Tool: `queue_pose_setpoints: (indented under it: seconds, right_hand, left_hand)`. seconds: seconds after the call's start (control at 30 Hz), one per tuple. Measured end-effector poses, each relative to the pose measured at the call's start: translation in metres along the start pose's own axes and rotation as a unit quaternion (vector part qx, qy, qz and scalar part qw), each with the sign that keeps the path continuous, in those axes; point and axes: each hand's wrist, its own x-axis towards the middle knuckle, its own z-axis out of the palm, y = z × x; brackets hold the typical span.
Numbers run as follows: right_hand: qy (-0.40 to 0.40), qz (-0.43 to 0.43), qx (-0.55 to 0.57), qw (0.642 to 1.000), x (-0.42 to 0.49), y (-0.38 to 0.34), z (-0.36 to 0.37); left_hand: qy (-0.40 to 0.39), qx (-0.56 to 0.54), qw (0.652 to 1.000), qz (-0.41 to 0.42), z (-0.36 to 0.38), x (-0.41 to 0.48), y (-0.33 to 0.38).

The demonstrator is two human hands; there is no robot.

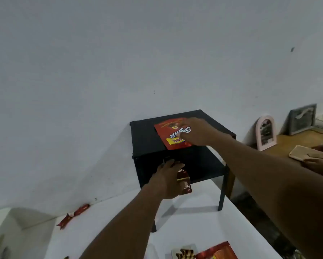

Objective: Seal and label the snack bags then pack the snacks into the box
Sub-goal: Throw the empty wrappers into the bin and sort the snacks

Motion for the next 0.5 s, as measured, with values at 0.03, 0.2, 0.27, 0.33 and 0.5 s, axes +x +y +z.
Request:
queue_pose_setpoints:
  seconds: [0.03, 0.2, 0.27, 0.33, 0.5]
  right_hand:
    - [-0.001, -0.007, 0.015, 1.000, 0.006, 0.002, 0.001]
    - [-0.013, -0.032, 0.021, 0.999, 0.032, 0.006, 0.019]
    - [-0.050, -0.046, -0.040, 0.997, 0.040, 0.011, 0.027]
    - [-0.097, -0.027, -0.106, 0.989, 0.044, 0.016, 0.036]
    - [-0.126, 0.017, -0.127, 0.984, 0.050, 0.022, 0.046]
  left_hand:
    - [-0.007, 0.010, 1.000, 0.000, 0.004, 0.007, 0.002]
    - [-0.013, 0.031, 0.999, -0.008, 0.024, 0.036, 0.001]
    - [-0.031, 0.042, 0.999, -0.017, 0.030, 0.044, -0.001]
    - [-0.057, 0.042, 0.997, -0.031, 0.036, 0.046, -0.002]
    - [-0.007, 0.003, 0.998, -0.054, 0.041, 0.040, 0.002]
